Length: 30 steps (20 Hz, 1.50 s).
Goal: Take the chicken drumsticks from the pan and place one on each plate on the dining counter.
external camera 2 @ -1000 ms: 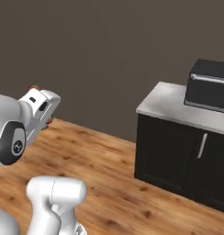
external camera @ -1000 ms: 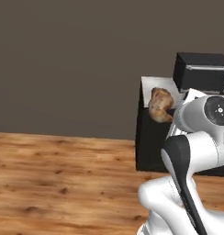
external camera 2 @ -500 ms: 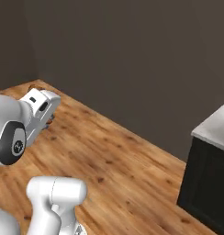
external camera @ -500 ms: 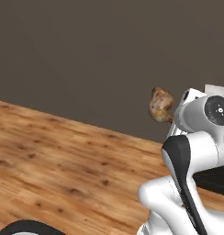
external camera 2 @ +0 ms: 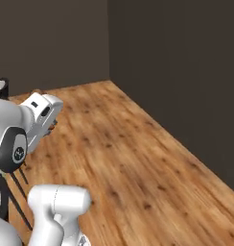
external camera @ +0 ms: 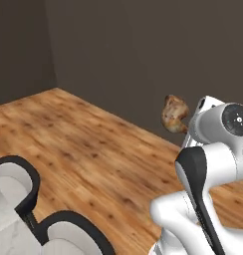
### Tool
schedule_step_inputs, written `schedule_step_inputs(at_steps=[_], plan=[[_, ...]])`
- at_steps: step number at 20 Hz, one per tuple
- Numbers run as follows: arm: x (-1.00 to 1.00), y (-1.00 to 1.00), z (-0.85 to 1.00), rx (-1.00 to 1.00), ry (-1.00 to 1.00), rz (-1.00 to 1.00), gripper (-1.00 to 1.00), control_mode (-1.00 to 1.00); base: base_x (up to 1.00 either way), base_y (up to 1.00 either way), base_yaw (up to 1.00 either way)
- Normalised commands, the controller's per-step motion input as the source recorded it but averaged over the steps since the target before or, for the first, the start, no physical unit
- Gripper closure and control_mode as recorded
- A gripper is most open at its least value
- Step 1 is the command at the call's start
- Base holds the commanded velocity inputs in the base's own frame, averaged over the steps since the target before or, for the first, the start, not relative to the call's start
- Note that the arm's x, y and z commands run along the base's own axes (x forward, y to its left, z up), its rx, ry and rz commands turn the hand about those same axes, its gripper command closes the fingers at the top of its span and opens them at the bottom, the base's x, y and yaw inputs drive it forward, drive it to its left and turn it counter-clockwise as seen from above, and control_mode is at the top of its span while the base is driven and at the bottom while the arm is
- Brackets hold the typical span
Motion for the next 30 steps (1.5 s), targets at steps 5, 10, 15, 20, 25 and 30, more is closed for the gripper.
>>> schedule_step_inputs(at_steps=[5, 10, 15, 20, 25, 30], plan=[[0.0, 0.0, 0.0, 0.0, 0.0, 0.0, 1.0, 1.0, 0.0, 0.86, 0.53], [0.0, 0.0, 0.0, 0.0, 0.0, 0.0, 1.0, 1.0, 0.27, 0.21, 0.46], [0.0, 0.0, 0.0, 0.0, 0.0, 0.0, 1.0, 1.0, 0.48, -0.15, 0.49], [0.0, 0.0, 0.0, 0.0, 0.0, 0.0, 1.0, 1.0, 0.62, -0.31, 0.57], [0.0, 0.0, 0.0, 0.0, 0.0, 0.0, 1.0, 1.0, 0.68, -0.62, 0.62], [0.0, 0.0, 0.0, 0.0, 0.0, 0.0, 1.0, 1.0, 0.52, -0.9, 0.61]])
